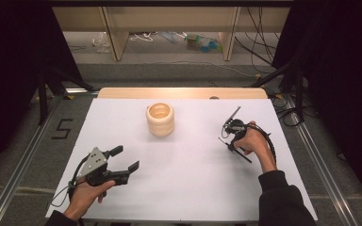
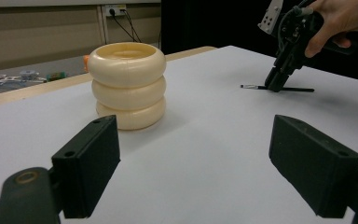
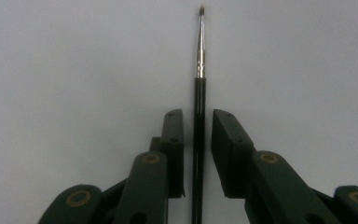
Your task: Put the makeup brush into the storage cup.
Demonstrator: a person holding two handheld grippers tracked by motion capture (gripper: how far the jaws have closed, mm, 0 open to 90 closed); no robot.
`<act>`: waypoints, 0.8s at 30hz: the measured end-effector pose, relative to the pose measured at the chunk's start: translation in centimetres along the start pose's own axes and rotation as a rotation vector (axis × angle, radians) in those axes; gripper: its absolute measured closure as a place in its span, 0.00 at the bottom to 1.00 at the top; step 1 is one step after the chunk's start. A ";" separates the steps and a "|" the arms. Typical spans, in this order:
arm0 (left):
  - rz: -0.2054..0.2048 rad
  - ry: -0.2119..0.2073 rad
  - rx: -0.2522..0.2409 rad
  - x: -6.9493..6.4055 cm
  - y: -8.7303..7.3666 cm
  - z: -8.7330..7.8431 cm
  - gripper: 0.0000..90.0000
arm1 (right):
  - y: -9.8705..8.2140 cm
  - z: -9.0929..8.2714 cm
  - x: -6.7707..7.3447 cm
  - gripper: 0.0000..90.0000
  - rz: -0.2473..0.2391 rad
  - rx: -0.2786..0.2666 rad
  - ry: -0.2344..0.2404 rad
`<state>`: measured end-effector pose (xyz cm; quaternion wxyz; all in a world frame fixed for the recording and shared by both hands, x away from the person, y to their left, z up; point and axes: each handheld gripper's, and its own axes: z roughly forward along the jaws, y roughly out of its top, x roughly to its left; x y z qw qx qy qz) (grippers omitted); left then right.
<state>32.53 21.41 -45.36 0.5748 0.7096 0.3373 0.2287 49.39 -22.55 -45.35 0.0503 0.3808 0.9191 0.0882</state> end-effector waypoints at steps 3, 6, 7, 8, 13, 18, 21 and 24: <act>0.004 0.001 0.003 0.0 0.0 0.0 0.18 | 0.1 0.0 0.0 0.86 -0.009 0.010 -0.003; 0.003 -0.001 0.002 0.0 0.0 0.0 0.18 | 0.3 0.0 0.1 0.88 0.003 0.018 -0.002; 0.005 -0.002 0.003 0.0 0.0 0.0 0.18 | 0.3 0.0 0.1 0.89 0.006 0.023 -0.001; 0.004 -0.001 0.003 0.0 0.0 0.0 0.18 | 0.3 0.0 0.1 0.89 0.008 0.018 -0.003; 0.007 -0.001 0.003 0.0 0.0 0.0 0.18 | 0.4 0.0 0.1 0.93 -0.013 0.022 -0.008; 0.004 -0.001 0.003 0.0 0.0 0.0 0.18 | 0.5 0.1 0.3 0.94 -0.013 0.026 -0.015; 0.000 0.001 -0.001 0.0 0.0 0.0 0.18 | 0.7 0.0 0.5 0.95 -0.004 0.035 -0.017; 0.017 -0.001 0.000 0.0 0.1 0.0 0.18 | 0.7 0.1 0.6 0.95 -0.008 0.034 -0.023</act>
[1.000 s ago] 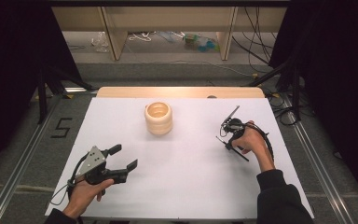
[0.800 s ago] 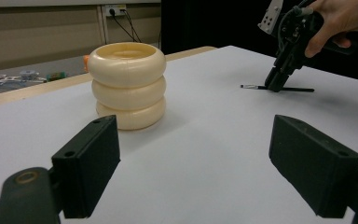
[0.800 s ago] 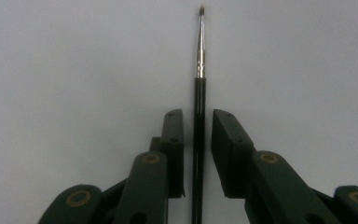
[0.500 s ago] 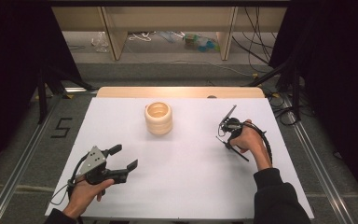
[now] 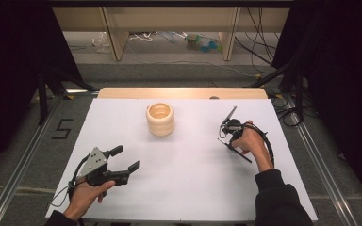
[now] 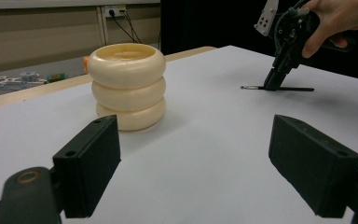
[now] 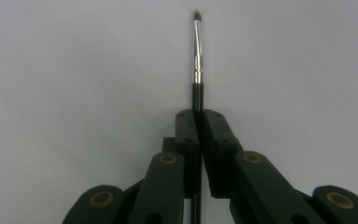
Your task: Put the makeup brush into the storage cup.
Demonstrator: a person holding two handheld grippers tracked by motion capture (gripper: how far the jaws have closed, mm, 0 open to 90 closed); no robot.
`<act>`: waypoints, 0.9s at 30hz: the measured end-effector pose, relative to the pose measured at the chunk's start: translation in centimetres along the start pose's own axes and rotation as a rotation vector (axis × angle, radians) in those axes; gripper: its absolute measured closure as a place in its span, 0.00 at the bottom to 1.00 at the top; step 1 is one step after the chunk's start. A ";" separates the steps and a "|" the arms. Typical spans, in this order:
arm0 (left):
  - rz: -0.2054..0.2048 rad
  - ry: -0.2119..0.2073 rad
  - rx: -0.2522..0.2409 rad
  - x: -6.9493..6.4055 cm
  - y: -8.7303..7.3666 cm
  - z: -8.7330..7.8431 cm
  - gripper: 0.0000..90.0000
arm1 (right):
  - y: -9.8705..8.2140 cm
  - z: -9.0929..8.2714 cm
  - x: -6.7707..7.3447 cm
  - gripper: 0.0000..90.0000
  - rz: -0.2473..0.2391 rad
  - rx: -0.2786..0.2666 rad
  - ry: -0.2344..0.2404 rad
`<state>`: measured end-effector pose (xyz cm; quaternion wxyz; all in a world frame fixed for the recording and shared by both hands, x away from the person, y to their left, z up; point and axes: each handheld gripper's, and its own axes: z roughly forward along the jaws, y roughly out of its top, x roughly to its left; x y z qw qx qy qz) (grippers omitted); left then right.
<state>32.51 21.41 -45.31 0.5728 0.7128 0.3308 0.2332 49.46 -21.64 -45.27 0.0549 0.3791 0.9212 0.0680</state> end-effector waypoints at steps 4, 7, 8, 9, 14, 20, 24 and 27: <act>-0.002 -0.001 0.000 0.0 0.0 0.0 0.18 | -0.1 -0.1 -0.2 0.95 -0.033 -0.013 0.002; -0.009 -0.003 -0.007 0.1 0.0 0.0 0.18 | -0.2 -0.6 -0.5 0.95 -0.033 -0.063 -0.010; -0.009 0.003 -0.001 0.0 0.0 -0.1 0.18 | -0.2 -1.0 -0.4 0.95 -0.021 -0.065 -0.012; -0.004 0.000 -0.001 0.1 0.0 -0.1 0.18 | -0.3 -1.4 -0.5 0.95 -0.026 -0.094 -0.018; -0.005 0.002 0.000 0.0 0.0 -0.1 0.18 | -0.5 -3.9 -0.6 0.95 -0.014 -0.242 -0.030; -0.003 0.003 0.000 0.0 0.0 0.0 0.18 | -1.1 -6.1 -0.3 0.95 0.006 -0.423 -0.044; -0.013 0.003 -0.001 -0.1 0.0 0.0 0.18 | -1.4 -6.8 -0.2 0.95 -0.006 -0.522 -0.068; 0.001 0.000 0.000 0.0 0.0 0.0 0.18 | -1.6 -7.5 0.0 0.95 -0.006 -0.541 -0.072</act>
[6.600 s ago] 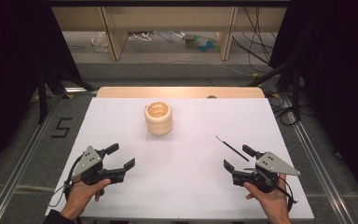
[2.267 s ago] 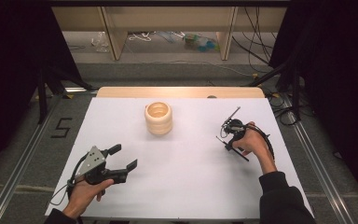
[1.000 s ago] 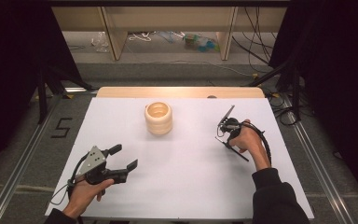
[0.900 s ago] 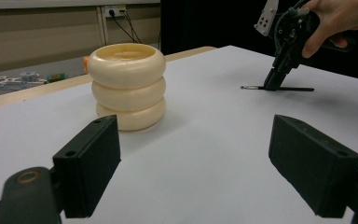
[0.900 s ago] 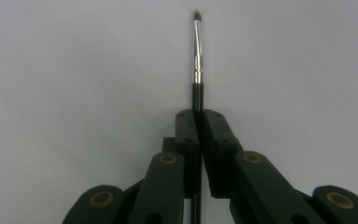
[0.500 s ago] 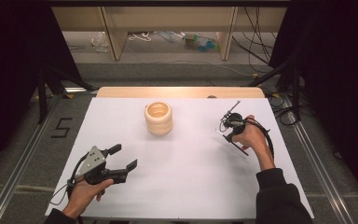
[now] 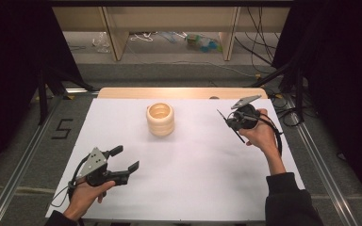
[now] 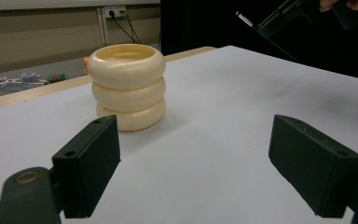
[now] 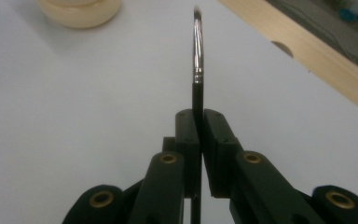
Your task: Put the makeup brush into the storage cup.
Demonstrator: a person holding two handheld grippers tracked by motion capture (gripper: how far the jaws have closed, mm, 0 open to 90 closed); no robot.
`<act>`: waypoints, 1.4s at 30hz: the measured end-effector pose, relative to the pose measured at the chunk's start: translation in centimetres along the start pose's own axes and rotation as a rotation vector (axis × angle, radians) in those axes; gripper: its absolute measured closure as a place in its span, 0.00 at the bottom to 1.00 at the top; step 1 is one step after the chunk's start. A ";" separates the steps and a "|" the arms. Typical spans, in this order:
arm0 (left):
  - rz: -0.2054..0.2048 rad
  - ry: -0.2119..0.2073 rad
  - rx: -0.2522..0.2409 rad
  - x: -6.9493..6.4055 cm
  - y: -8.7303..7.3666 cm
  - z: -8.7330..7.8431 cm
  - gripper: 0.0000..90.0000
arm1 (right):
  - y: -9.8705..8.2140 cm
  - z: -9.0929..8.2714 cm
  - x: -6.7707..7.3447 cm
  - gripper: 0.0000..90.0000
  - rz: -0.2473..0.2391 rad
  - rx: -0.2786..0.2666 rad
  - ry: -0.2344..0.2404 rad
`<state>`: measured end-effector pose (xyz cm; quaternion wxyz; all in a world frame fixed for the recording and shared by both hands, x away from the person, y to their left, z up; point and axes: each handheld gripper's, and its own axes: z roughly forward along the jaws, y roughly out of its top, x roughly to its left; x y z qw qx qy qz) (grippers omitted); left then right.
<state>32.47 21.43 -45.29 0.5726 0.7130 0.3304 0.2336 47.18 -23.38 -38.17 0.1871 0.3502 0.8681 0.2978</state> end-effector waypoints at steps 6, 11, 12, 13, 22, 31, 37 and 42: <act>-0.057 -0.011 -0.013 -0.1 0.1 0.1 0.18 | 0.2 -0.9 0.6 0.95 0.034 -0.148 0.042; -0.064 -0.035 -0.008 -0.7 0.2 0.5 0.18 | 0.6 -1.0 1.9 0.95 0.061 -0.264 0.097; -0.064 -0.037 -0.008 -0.8 0.2 0.5 0.18 | 0.7 -1.1 2.1 0.95 0.063 -0.277 0.114; -0.061 -0.040 -0.010 -0.8 0.2 0.6 0.18 | 0.7 -1.1 2.5 0.95 0.066 -0.299 0.122; -0.066 -0.063 -0.005 -2.5 0.5 2.0 0.18 | 0.7 -1.0 5.9 0.95 0.027 -0.369 0.198; -0.040 -0.111 0.001 -5.1 0.4 4.6 0.18 | 0.5 -0.6 8.5 0.95 0.039 -0.455 0.285; -0.043 -0.142 -0.013 -6.7 0.5 6.0 0.18 | 0.0 -0.1 9.9 0.95 0.020 -0.441 0.321; -0.042 -0.150 -0.017 -7.4 0.5 6.8 0.18 | -0.1 0.1 10.9 0.95 0.014 -0.478 0.333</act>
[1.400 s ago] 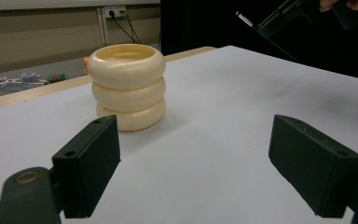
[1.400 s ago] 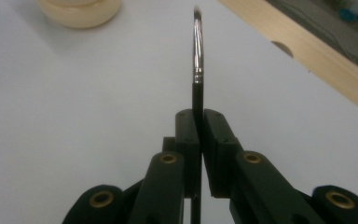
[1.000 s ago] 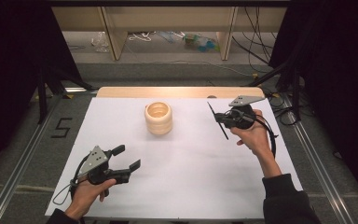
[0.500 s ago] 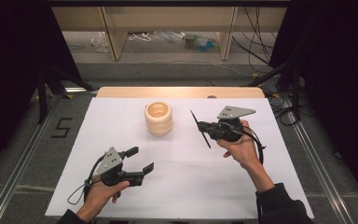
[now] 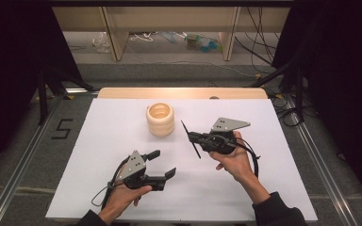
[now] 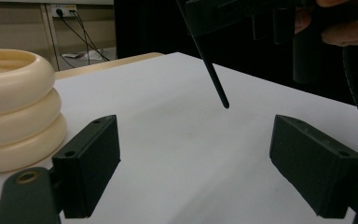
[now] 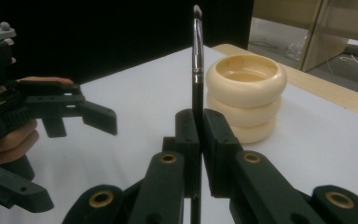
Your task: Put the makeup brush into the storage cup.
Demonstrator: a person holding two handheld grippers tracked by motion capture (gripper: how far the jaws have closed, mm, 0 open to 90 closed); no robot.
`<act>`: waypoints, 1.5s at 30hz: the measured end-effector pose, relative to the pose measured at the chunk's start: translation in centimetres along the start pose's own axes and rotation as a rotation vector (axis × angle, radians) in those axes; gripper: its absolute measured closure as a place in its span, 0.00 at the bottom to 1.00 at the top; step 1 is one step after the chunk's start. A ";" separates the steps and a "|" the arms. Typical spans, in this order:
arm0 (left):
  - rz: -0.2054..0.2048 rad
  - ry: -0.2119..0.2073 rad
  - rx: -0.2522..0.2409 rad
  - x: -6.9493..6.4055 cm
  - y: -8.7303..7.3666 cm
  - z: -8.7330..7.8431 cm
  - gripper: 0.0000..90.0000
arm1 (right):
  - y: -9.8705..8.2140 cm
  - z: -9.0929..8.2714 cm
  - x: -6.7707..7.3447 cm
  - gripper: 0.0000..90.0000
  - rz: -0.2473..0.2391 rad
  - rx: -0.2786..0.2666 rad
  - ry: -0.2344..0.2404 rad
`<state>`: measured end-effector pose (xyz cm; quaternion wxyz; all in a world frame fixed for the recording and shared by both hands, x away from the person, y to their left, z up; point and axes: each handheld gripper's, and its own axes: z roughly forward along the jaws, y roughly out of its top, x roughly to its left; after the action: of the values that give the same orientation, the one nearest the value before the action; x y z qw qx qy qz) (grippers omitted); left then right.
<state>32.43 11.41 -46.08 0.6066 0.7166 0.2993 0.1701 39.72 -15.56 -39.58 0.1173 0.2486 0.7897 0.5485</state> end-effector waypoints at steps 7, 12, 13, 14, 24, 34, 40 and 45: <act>-0.021 -0.013 0.001 -0.1 0.1 0.4 0.18 | -0.3 0.5 1.3 0.95 0.009 -0.021 0.041; -0.040 -0.011 0.003 0.0 0.1 0.5 0.18 | -0.3 0.8 2.2 0.95 -0.014 -0.023 0.066; -0.044 -0.012 0.000 0.0 0.1 0.5 0.18 | -0.4 0.9 2.5 0.95 0.000 -0.019 0.078; -0.045 -0.013 -0.002 0.0 0.1 0.5 0.18 | -0.5 1.1 2.5 0.95 -0.016 -0.033 0.072; -0.037 -0.043 -0.017 -0.7 0.2 0.8 0.17 | -0.8 1.6 3.6 0.95 -0.010 -0.029 0.113; -0.055 -0.056 -0.017 -0.7 0.2 0.9 0.22 | -0.9 2.0 4.7 0.95 -0.021 -0.032 0.154; -0.043 -0.073 -0.009 -0.5 0.2 0.8 0.37 | -1.0 2.3 5.3 0.95 -0.037 -0.046 0.170; -0.058 -0.080 -0.004 -0.5 0.2 0.7 0.49 | -1.0 2.3 5.5 0.95 -0.038 -0.051 0.171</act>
<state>32.56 10.55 -46.02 0.6241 0.7128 0.2950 0.1244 35.86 -11.08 -40.88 0.0663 0.1828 0.7872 0.5852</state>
